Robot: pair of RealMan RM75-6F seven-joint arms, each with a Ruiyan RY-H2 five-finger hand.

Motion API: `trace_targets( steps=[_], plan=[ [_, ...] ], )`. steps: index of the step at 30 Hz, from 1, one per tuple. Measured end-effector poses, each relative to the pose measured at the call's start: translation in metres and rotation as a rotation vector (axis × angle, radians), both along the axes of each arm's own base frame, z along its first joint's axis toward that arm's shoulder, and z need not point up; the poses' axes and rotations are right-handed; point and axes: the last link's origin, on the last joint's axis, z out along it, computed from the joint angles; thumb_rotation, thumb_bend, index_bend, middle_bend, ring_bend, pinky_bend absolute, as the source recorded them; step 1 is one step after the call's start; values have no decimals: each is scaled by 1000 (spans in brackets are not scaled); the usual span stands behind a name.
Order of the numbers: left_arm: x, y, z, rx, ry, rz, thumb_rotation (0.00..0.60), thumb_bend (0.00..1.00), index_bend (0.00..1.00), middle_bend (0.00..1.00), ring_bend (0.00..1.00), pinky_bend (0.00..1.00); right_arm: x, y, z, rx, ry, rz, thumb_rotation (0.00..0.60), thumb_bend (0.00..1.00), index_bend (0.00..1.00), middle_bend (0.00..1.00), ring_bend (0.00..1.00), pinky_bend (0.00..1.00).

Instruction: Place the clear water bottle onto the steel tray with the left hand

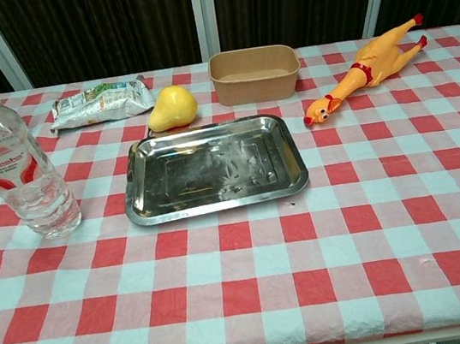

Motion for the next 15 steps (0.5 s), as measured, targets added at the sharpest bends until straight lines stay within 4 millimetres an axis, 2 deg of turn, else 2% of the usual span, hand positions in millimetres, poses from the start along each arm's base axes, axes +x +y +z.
trace_targets(
  steps=[9, 15],
  plan=[
    [-1, 0, -1, -1, -31, 0, 600, 109, 208, 193, 53, 150, 2, 1, 0, -4, 1, 17, 600, 54, 0, 38, 0, 0],
    [-5, 0, -1, 14, -145, 18, 600, 97, 208, 193, 53, 150, 2, 1, 1, -11, 0, 15, 600, 54, 0, 38, 0, 0]
  ],
)
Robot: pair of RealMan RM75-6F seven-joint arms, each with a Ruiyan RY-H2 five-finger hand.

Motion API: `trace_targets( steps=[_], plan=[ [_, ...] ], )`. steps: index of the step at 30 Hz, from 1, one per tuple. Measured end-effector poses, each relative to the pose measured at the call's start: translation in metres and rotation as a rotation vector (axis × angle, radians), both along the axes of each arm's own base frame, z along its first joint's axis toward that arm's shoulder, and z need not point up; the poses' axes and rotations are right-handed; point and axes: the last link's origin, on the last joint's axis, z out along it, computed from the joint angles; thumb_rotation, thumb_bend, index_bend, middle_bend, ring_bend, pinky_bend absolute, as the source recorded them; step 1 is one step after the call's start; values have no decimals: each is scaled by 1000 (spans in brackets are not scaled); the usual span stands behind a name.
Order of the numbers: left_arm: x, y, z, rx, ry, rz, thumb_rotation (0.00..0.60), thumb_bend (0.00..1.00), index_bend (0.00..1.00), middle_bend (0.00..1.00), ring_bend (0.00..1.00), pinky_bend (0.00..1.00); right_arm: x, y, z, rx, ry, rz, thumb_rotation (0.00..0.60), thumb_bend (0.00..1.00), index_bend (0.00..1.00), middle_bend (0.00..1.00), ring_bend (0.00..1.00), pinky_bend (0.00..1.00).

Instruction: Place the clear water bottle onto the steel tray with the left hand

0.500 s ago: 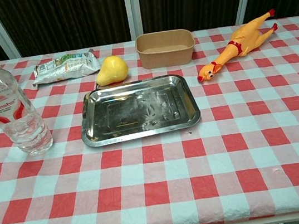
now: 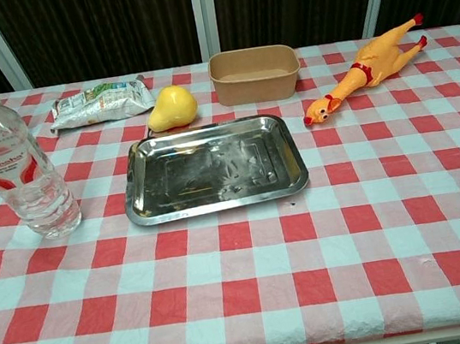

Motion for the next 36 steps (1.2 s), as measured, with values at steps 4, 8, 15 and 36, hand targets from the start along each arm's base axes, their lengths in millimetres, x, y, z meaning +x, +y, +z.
trace_targets(
  steps=[4, 8, 15, 36],
  plan=[
    [-7, -2, -4, 27, -176, 24, 600, 90, 209, 193, 54, 150, -1, 0, 1, 1, -4, -1, 600, 54, 0, 38, 0, 0],
    [-16, -5, -11, 69, -388, 52, 600, 58, 191, 193, 54, 150, 0, 1, 1, 1, -6, 7, 600, 54, 0, 37, 0, 0],
    [-28, -2, -37, 90, -811, 104, 600, 2, 148, 175, 53, 150, -1, 1, -1, 8, -2, 10, 600, 54, 0, 36, 0, 0],
    [8, 38, -123, -98, -1099, 67, 600, 0, 142, 174, 53, 148, -11, -3, 0, 15, -4, -40, 600, 55, 0, 32, 0, 0]
  ],
)
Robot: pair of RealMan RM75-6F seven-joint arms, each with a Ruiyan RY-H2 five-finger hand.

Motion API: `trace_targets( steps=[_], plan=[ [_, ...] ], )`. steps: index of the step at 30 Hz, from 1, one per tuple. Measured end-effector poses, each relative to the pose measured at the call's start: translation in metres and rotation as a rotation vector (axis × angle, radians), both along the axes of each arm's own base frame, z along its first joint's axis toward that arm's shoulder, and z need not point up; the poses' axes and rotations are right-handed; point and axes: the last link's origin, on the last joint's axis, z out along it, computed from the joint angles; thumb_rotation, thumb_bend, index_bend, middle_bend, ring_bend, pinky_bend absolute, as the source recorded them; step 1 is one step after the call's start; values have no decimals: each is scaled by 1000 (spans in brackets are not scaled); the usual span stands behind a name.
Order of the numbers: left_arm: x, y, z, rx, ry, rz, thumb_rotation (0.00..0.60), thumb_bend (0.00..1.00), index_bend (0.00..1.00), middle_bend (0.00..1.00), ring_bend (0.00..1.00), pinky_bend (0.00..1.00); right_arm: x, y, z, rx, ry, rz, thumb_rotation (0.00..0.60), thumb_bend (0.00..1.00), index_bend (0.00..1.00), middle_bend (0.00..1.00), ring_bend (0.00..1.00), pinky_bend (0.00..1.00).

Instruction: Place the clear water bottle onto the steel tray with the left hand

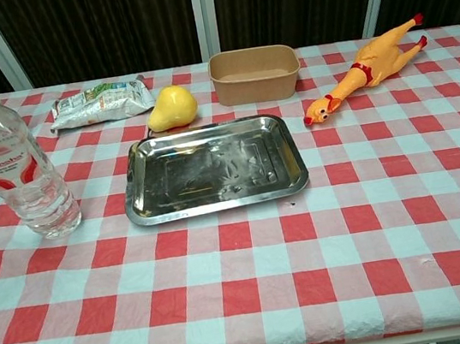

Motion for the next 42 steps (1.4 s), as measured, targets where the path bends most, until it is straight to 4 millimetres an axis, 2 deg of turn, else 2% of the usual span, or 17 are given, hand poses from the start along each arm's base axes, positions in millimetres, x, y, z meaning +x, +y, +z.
trace_targets(
  steps=[9, 15, 18, 22, 30, 34, 38, 42],
  plan=[
    [25, 6, -21, -29, -43, -58, 600, 0, 142, 174, 53, 148, -3, -1, 0, 0, -3, -13, 600, 59, 0, 32, 0, 0],
    [42, 20, -36, -55, -60, -93, 600, 0, 142, 174, 61, 149, -4, -2, 0, -1, -5, -20, 600, 63, 0, 33, 0, 0],
    [51, 29, -41, -54, -71, -108, 600, 5, 151, 211, 109, 171, -5, -3, 1, -4, -7, -26, 600, 63, 0, 33, 0, 0],
    [54, 40, -43, -36, -77, -97, 600, 44, 247, 337, 212, 268, -6, -4, 3, -9, -11, -31, 600, 63, 0, 33, 0, 0],
    [49, 45, -42, -14, -82, -50, 600, 136, 507, 590, 435, 468, -9, -4, 3, -4, -17, -43, 600, 65, 0, 33, 0, 0],
    [50, 45, -40, -15, -81, -51, 600, 153, 574, 642, 482, 509, -9, -4, 1, 1, -18, -42, 600, 66, 0, 33, 0, 0],
    [54, 45, -35, -9, -78, -65, 600, 165, 626, 659, 489, 514, -9, -4, 1, 2, -20, -43, 600, 67, 0, 33, 0, 0],
    [60, 48, -28, 5, -82, -81, 600, 169, 636, 672, 496, 517, -9, -4, 1, 1, -24, -44, 600, 66, 0, 33, 0, 0]
  ],
)
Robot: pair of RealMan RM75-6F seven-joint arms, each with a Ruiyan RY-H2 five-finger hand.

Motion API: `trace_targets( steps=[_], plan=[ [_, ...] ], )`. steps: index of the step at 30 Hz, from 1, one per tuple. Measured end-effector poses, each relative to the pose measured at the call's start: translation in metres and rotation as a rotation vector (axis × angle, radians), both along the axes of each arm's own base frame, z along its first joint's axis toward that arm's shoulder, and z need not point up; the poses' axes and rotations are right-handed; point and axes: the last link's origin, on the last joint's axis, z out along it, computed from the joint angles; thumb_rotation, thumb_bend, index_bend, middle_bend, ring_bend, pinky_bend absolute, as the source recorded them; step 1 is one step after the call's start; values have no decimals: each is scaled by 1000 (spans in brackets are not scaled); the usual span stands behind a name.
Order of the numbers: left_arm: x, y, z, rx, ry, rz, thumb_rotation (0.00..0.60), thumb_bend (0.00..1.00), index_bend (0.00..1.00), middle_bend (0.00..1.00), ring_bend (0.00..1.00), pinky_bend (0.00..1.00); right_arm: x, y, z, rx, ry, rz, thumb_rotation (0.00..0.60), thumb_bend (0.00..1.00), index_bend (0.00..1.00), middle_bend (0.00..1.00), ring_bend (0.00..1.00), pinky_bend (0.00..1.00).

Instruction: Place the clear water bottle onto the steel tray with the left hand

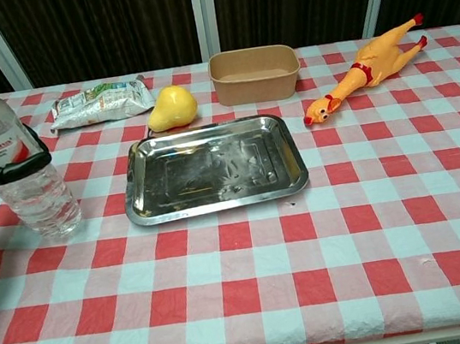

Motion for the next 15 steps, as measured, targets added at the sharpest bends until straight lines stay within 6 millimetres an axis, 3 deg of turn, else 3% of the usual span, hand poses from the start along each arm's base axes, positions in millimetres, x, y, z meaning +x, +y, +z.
trace_targets(
  steps=[5, 11, 13, 15],
  plan=[
    [21, 21, 26, 71, -6, -62, 600, 169, 633, 671, 496, 517, -1, 0, -1, 6, 0, -4, 600, 67, 0, 33, 0, 0],
    [60, 50, 77, 186, -1, -165, 600, 170, 632, 671, 496, 520, -1, 0, -3, 16, 3, -8, 600, 67, 0, 33, 0, 0],
    [61, 48, 84, 191, 27, -174, 600, 176, 631, 671, 496, 518, -1, 0, -3, 17, -1, -7, 600, 67, 0, 33, 0, 0],
    [54, 43, 78, 165, 41, -156, 600, 192, 631, 671, 496, 516, 0, 0, -2, 14, -4, -2, 600, 67, 0, 33, 0, 0]
  ],
)
